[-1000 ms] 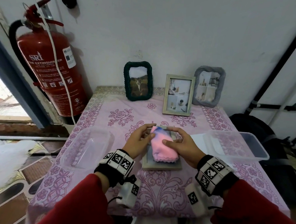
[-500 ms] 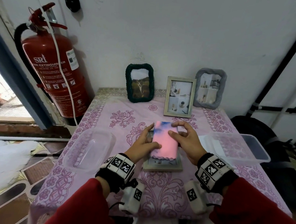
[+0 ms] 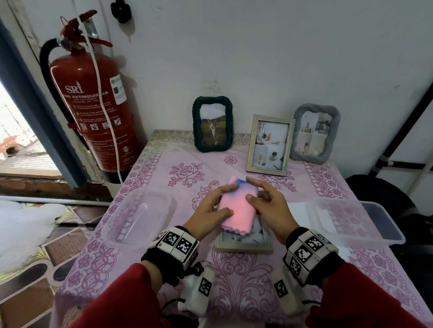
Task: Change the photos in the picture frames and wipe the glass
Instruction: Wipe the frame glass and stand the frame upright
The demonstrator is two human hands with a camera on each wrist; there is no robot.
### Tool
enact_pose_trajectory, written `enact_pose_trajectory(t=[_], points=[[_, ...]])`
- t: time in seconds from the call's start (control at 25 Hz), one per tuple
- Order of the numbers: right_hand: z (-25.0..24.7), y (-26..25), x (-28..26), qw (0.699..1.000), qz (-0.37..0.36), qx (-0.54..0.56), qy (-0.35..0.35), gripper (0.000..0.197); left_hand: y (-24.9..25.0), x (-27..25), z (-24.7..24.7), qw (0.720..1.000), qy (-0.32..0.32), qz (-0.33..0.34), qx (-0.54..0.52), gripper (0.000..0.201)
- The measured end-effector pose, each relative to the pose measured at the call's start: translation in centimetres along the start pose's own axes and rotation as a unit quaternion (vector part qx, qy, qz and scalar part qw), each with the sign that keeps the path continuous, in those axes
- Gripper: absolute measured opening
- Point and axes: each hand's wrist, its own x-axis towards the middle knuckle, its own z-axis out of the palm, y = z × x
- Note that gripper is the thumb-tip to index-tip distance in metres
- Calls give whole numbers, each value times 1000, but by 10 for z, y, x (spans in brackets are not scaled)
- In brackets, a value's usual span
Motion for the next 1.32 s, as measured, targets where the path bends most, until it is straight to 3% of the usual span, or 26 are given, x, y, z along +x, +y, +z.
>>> enact_pose_trajectory(t=[0.08,0.2,0.28,0.4,0.6,0.76,1.0,1.08,1.16,1.24,1.32], points=[[-1,3,3,1000,19,25,3,43,2,-1,-7,999,23,-8,34,46],[-10,13,9,996,51,-15,70,40,10,-6,-29,996,68,-10,58,44],[-18,21,11,984,72,-137,87,42,18,-11,-53,992,95,-3,80,36],[-26,29,11,930,107,-347,51,55,28,-22,-90,985,129,17,112,32],[-26,31,7,949,105,-296,-7,49,34,-44,-147,974,159,-9,163,41],[-27,30,4,949,89,-302,-19,48,22,-62,-169,966,116,-82,217,45],[-28,32,4,945,91,-313,-23,51,-1,-66,-168,951,65,-118,277,47],[-28,33,5,946,97,-310,-18,52,-5,-65,-169,927,46,-144,343,47],[-29,34,5,946,97,-310,-16,54,-7,-63,-166,888,73,-143,431,50],[-29,34,5,947,98,-305,-14,55,-8,-63,-161,853,136,-92,495,53],[-29,35,4,948,98,-303,-14,55,-9,-60,-156,829,151,-39,538,52]])
